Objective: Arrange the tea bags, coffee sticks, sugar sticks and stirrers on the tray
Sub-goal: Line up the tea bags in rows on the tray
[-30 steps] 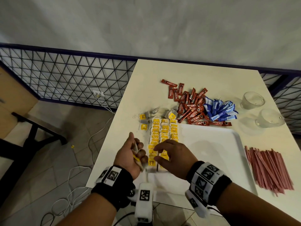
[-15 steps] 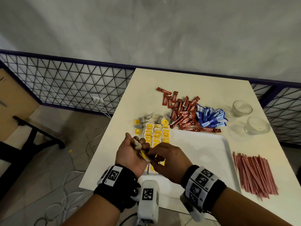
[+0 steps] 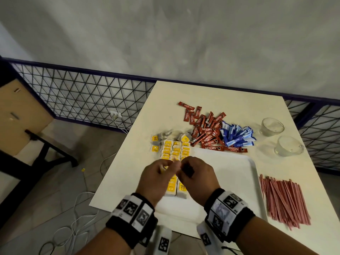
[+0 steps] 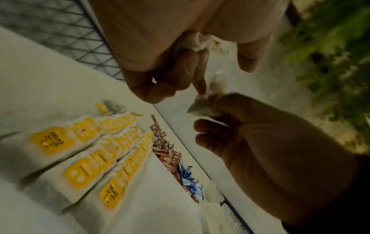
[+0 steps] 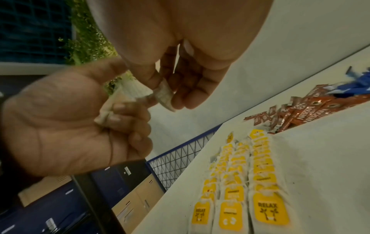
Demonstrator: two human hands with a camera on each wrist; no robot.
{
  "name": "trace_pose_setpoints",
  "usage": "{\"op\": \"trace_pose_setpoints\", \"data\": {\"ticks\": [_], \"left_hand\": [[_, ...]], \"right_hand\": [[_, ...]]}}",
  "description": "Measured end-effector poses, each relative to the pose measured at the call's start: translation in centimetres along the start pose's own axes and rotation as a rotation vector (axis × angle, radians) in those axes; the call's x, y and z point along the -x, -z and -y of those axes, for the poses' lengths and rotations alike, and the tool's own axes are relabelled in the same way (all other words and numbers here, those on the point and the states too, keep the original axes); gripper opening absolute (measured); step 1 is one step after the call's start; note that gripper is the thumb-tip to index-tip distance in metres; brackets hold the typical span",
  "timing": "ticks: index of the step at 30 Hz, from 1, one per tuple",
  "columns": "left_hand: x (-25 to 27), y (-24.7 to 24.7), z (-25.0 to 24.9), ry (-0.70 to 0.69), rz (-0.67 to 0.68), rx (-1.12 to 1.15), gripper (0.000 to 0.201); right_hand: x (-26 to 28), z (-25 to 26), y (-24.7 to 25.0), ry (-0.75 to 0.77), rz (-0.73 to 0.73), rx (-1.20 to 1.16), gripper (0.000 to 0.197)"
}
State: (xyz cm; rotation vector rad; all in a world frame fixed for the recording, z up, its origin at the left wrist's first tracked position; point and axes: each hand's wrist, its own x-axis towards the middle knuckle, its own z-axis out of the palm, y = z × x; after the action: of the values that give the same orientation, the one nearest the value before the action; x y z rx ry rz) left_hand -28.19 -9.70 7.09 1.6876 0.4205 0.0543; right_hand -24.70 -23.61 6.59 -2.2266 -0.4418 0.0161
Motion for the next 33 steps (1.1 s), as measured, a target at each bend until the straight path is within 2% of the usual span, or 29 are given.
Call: {"op": "trace_pose_setpoints", "data": {"ticks": [2,5,8,9,11,14,18,21,22,25,26,29,33], "left_hand": [[0.2,-0.3,0.3,-0.089,0.021,-0.184,0.037],[-0.3,0.1,0.5,-0.178,0.031,-0.281,0.015],[-0.7,1.4,0.3,-0.226,0.145,-0.356,0.015],[-0.7,1.7,0.0,-0.240,0.200,-0.381,0.017],[-0.9,2.0,0.0,-0.272,0.278,-0.402,0.031],[-1.3,2.0,0.2,-0.280,0.302,-0.471,0.049],[-1.3,1.4,0.6,-0.203,0.293,-0.333,0.041],[-1.4,1.1,1.5,-0.158,0.303,-0.281,0.022],[-1.4,1.0,1.8,-0.148,0.300,-0.290,0.022],[-1.8,0.9,2.8,-0.104,0.281,-0.297,0.037],[-2.0,0.9,3.3,-0.087,0.276,-0.320,0.035],[-2.3,1.5,5.0,-0.001,0.200,-0.420,0.011],[-2.3,3.5,7.3,0.092,0.146,-0.630,0.010]], "right_hand": [[0.3,0.2,-0.4,0.059,0.020,-0.018,0.013],[0.6,0.2,-0.2,0.103,0.008,-0.068,0.016],[0.6,0.1,0.8,0.079,-0.057,-0.171,0.018],[0.5,0.1,1.1,0.075,-0.054,-0.201,0.020],[0.1,0.2,1.5,0.077,-0.009,-0.216,0.010],[-0.3,0.0,1.6,0.048,0.055,-0.163,0.014],[-0.3,-0.9,1.6,0.030,0.084,-0.167,0.010],[-0.4,-1.8,1.4,-0.041,0.149,-0.177,0.006],[-0.4,-1.9,1.3,-0.079,0.170,-0.175,0.004],[-0.4,-2.3,0.8,-0.174,0.217,-0.214,0.009],[-0.3,-2.6,0.5,-0.203,0.219,-0.220,0.009],[0.3,-4.4,-0.8,-0.325,0.242,-0.189,0.010],[1.4,-7.3,-2.8,-0.470,0.325,-0.077,0.011]]}}
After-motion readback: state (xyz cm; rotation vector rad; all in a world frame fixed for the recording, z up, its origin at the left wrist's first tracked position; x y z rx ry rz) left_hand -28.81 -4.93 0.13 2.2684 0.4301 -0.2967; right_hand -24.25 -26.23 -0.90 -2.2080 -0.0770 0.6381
